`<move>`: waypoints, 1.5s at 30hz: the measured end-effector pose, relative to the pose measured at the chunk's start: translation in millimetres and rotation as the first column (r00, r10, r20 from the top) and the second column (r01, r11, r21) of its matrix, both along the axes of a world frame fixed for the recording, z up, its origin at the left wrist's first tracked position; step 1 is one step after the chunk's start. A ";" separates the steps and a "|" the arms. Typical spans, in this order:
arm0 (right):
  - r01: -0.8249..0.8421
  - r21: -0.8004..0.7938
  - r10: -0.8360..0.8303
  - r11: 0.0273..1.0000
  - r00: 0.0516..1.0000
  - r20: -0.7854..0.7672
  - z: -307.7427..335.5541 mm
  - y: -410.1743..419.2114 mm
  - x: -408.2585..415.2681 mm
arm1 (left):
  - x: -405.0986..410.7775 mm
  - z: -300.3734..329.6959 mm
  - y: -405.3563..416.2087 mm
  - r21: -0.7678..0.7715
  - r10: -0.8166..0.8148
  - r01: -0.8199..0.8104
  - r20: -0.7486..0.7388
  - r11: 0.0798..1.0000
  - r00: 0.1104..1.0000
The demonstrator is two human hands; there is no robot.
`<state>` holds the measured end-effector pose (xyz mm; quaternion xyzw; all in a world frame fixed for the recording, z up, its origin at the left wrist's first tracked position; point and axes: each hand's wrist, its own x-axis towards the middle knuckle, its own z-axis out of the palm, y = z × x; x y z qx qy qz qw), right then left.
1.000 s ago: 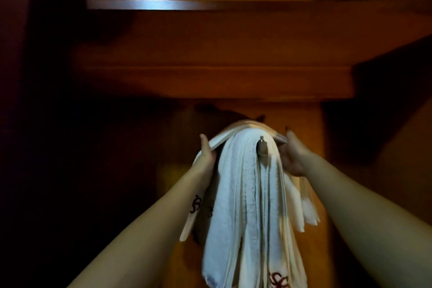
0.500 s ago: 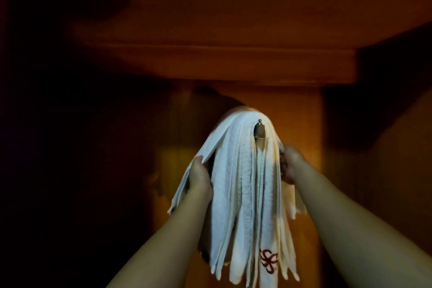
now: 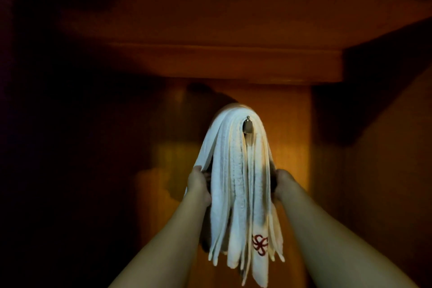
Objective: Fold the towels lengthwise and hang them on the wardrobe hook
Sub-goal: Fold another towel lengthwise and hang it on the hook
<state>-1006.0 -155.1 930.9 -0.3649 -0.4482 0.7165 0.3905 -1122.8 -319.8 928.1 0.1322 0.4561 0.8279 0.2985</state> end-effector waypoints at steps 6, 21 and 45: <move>-0.040 -0.075 0.050 0.996 0.988 0.147 -41.7 -35.3 25.3 | 10.6 -37.8 -28.2 -0.291 -0.084 0.100 0.067 0.951 0.994; -0.334 0.565 -0.139 0.755 0.760 0.635 -64.8 -135.5 125.3 | 80.6 -77.0 -164.6 -0.525 -0.172 -0.141 -0.503 0.839 0.847; -0.459 0.237 -0.120 0.857 0.269 0.956 -382.8 -449.6 417.0 | 318.5 -359.1 -300.9 -0.914 -0.917 0.086 -0.398 0.396 -0.008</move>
